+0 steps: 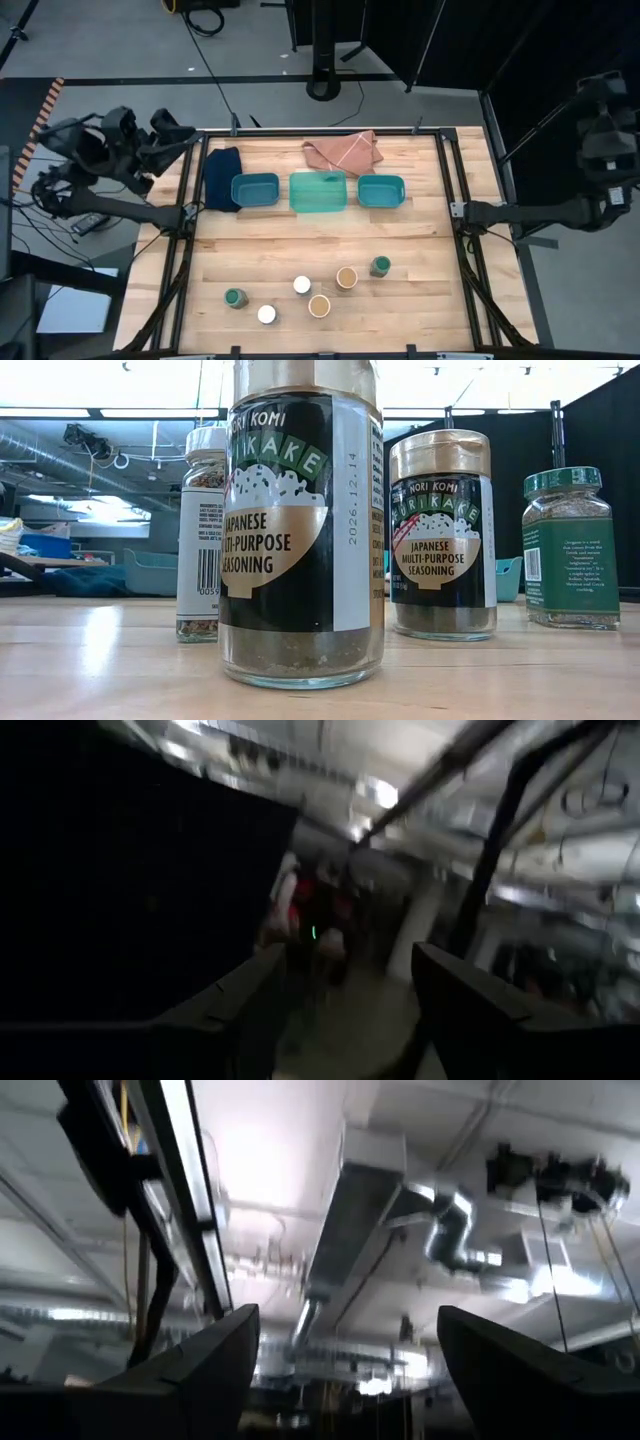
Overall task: Sort spices by type
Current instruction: Put the top green seasoning bottle into the light green bin
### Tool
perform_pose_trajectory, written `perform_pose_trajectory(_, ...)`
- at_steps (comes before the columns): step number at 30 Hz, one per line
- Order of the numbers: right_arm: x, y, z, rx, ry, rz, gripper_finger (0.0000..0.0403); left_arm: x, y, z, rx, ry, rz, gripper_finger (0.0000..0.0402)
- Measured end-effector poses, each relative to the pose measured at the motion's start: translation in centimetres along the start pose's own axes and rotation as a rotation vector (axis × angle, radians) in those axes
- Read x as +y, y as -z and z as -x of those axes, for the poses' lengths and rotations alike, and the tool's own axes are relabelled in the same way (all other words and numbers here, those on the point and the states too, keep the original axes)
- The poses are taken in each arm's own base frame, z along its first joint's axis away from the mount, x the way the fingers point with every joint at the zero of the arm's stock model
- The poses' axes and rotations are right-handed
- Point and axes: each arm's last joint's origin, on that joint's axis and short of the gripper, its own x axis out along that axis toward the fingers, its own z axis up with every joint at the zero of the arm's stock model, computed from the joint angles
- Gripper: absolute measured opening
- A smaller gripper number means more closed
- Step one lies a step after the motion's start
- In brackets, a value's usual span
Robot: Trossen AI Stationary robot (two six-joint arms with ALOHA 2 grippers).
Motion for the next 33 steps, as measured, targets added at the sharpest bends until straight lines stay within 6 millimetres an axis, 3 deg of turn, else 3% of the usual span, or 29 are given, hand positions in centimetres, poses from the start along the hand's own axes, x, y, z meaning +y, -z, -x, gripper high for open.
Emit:
perform_pose_trajectory(4,-0.3,1.6,-0.7,0.298,0.110,-0.063,0.0307,-0.4,-0.9,-0.7,0.130,-0.043,-0.012,0.0224)
perform_pose_trajectory(11,-0.1,9.9,-2.7,0.928,0.169,-0.276,0.0307,-0.3,-0.4,-2.0,0.250,-0.107,-0.028,0.0224)
perform_pose_trajectory(17,1.2,16.4,-5.8,1.240,0.025,-0.485,0.0302,0.0,0.3,-2.8,0.286,-0.163,-0.057,0.0224)
perform_pose_trajectory(23,4.2,22.4,-7.1,1.530,-0.089,-0.429,0.0293,0.2,0.8,-3.1,0.328,-0.186,-0.074,0.0224)
perform_pose_trajectory(28,7.9,26.9,-5.8,1.733,-0.154,-0.360,0.0282,0.7,2.5,-3.8,0.393,-0.190,-0.124,0.0224)
perform_pose_trajectory(33,11.7,30.1,-4.2,1.828,-0.189,-0.315,0.0273,1.7,5.6,-4.7,0.445,-0.211,-0.199,0.0224)
